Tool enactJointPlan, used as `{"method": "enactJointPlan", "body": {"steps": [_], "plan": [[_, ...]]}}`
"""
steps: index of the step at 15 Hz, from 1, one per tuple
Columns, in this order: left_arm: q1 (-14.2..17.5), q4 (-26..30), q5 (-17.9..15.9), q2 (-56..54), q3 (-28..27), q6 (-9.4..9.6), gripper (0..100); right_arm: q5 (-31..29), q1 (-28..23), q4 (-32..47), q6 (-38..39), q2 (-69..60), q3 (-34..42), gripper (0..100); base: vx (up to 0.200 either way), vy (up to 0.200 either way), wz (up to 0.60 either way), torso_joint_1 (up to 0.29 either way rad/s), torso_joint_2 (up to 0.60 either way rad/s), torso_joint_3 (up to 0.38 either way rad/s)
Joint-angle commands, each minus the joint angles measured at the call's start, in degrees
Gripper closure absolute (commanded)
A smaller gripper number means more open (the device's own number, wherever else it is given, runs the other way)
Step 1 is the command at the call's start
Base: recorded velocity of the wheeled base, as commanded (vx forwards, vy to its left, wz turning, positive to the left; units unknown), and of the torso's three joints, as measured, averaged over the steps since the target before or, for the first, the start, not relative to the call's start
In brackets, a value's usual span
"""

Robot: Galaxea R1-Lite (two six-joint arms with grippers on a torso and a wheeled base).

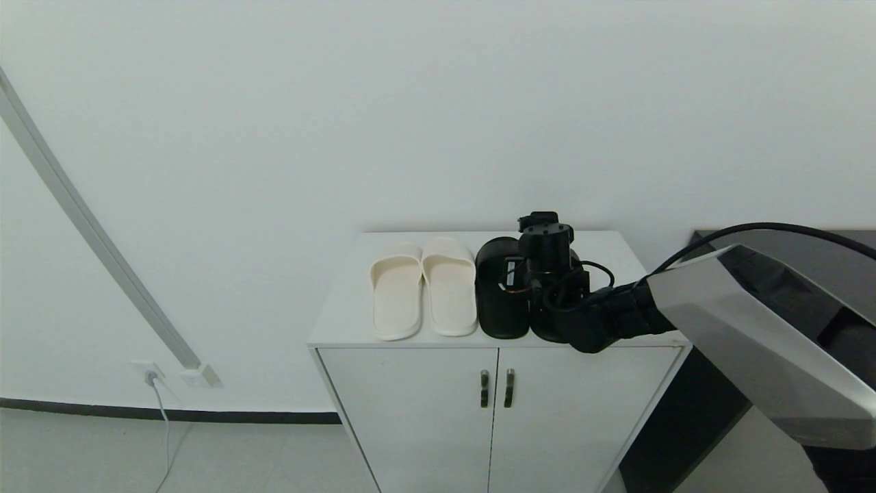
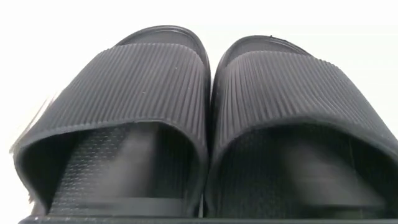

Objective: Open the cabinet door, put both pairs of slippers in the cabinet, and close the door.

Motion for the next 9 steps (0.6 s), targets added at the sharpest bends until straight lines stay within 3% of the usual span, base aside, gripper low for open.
{"method": "enactJointPlan", "body": {"steps": [1, 9], "plan": [[0.0, 0.0, 0.0, 0.0, 0.0, 0.01, 100, 0.0, -0.1, 0.0, 0.0, 0.6, -0.5, 100, 0.000, 0.000, 0.00, 0.000, 0.00, 0.000], [0.0, 0.0, 0.0, 0.0, 0.0, 0.01, 100, -0.4, -0.1, -0.3, 0.0, -1.8, 1.2, 100, 0.000, 0.000, 0.00, 0.000, 0.00, 0.000]]}}
